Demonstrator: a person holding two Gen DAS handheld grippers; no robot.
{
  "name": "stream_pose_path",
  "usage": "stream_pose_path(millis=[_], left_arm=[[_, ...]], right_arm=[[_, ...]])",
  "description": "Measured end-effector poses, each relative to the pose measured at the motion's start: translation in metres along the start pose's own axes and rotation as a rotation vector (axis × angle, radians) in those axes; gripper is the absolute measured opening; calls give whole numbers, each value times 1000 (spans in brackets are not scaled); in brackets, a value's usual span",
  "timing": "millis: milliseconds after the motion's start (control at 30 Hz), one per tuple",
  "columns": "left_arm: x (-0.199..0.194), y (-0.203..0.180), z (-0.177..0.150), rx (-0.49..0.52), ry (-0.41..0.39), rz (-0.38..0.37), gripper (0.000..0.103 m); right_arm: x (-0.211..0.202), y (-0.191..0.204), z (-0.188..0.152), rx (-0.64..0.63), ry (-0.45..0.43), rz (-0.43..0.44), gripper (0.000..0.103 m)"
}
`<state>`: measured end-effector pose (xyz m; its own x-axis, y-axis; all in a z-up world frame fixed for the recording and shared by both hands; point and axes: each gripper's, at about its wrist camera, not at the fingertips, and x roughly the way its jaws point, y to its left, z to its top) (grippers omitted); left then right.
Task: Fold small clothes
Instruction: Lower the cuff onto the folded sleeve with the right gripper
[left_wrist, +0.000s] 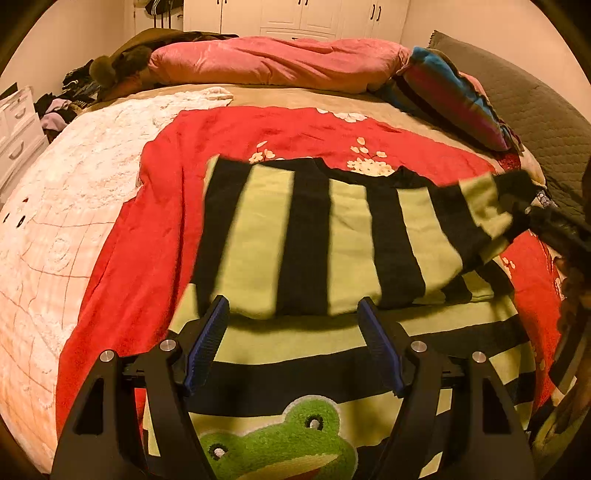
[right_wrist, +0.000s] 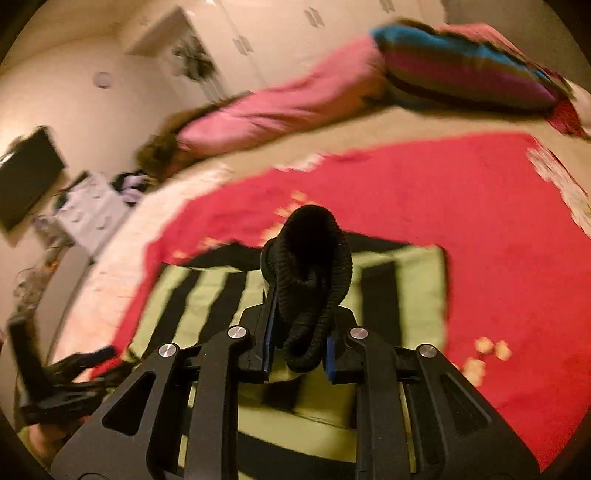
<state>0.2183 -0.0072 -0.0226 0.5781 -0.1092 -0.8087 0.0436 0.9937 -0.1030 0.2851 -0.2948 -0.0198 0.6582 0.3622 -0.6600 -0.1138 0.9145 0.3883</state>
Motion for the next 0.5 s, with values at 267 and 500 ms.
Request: stream_pose_path(millis=[267, 500], left_arm=[[15, -12, 20, 25, 11, 22, 71], [48, -29, 42, 73, 10, 13, 71]], right_arm=[[21, -36, -15, 81, 110, -111, 25], [-5, -60, -12, 154, 52, -157, 33]])
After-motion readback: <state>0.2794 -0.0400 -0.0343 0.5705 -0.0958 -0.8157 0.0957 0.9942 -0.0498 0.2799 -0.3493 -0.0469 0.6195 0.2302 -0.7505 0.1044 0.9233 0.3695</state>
